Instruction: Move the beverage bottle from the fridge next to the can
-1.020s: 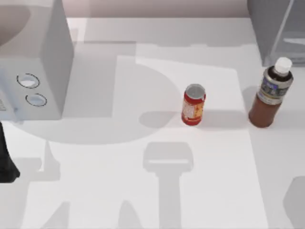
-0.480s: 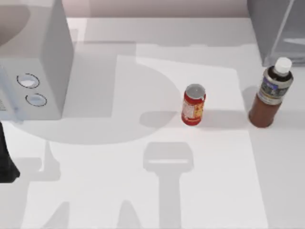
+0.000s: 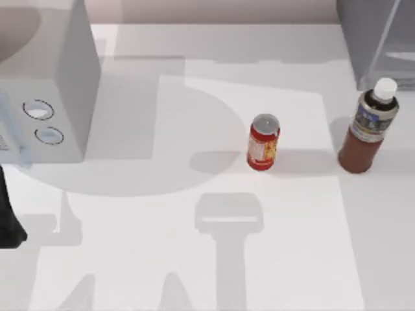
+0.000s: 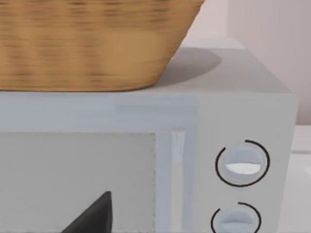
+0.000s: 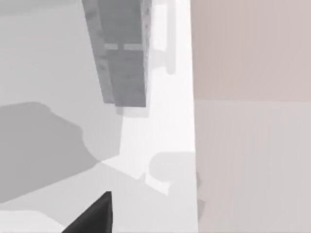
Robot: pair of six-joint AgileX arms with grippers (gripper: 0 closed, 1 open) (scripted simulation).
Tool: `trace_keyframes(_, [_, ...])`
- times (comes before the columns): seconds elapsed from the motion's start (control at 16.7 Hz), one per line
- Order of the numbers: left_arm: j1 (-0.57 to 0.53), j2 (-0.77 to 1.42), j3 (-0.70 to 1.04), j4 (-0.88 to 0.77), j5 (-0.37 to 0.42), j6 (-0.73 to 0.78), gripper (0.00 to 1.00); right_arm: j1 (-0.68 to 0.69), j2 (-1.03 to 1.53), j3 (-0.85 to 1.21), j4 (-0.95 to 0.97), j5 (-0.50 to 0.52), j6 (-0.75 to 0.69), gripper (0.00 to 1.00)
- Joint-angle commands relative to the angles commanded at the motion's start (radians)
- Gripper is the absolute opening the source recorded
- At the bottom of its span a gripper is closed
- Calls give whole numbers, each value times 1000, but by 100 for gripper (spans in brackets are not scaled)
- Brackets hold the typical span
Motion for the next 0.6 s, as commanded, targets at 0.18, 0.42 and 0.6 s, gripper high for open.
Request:
trace_keyframes(0.18, [0, 0, 0, 0, 0, 0, 100, 64, 7, -3, 85, 10, 95, 100])
trace_keyframes(0.42, [0, 0, 0, 0, 0, 0, 100, 231, 16, -9, 311, 46, 366, 100])
trace_keyframes(0.6, [0, 0, 0, 0, 0, 0, 100, 392, 21, -14, 528, 83, 650, 100])
